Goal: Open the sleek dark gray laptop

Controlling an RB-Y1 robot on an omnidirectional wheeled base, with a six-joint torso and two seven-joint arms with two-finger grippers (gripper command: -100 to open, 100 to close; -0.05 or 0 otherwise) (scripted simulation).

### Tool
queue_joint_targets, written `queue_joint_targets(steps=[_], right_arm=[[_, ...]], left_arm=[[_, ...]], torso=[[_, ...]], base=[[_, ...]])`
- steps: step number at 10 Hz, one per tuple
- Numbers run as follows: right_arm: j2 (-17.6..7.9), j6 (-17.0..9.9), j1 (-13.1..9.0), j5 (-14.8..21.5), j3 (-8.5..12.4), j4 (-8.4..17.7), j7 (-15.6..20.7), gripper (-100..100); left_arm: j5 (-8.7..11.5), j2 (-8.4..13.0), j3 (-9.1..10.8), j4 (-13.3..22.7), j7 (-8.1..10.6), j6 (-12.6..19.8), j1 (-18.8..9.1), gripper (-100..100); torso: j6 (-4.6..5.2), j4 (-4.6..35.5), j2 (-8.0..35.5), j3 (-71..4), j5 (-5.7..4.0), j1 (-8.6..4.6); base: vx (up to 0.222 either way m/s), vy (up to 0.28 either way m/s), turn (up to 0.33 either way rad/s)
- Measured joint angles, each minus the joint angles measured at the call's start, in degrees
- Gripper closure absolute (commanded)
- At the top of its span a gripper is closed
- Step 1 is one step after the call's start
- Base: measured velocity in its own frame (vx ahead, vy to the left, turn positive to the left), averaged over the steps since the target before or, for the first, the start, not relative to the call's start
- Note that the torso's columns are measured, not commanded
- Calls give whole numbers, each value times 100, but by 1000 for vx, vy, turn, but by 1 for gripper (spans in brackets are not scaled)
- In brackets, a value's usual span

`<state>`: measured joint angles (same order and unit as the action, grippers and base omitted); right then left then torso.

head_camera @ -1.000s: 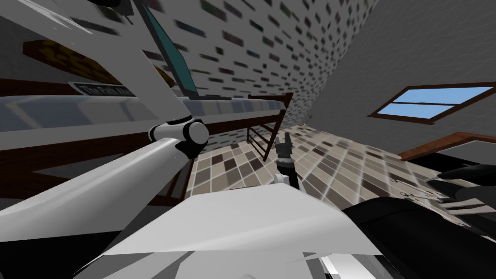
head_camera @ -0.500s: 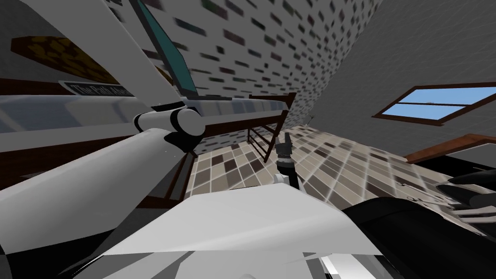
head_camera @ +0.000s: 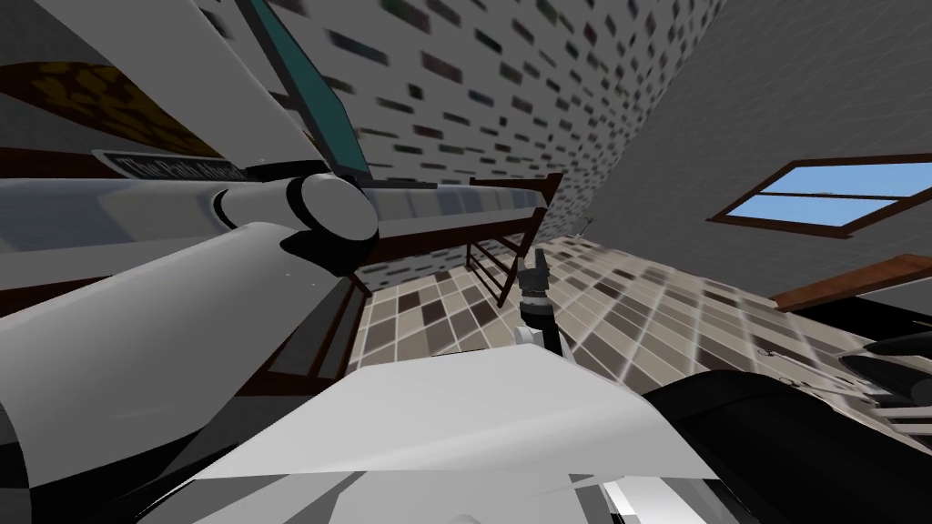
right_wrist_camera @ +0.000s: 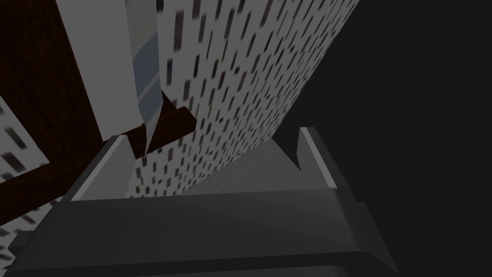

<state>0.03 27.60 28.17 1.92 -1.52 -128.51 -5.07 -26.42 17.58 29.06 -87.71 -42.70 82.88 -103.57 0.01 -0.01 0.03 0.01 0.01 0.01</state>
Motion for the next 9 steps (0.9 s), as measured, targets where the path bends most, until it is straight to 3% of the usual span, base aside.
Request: queue_joint_targets(steps=[2,8,9], right_arm=[[0,0,1,0,0,0,0,0],[0,0,0,0,0,0,0,0],[0,0,0,0,0,0,0,0]], left_arm=[[-114,52,98,269,-91,308,-320,-100],[-348,177,309,814,-304,1077,-931,-100],[-351,180,313,824,-309,1097,-939,-100]], torso=[[-1,0,-11,-5,-1,-2],[-1,1,1,1,0,3],[0,3,9,5,0,-2]], base=[[75,8,27],[54,9,20],[-81,20,-321]])
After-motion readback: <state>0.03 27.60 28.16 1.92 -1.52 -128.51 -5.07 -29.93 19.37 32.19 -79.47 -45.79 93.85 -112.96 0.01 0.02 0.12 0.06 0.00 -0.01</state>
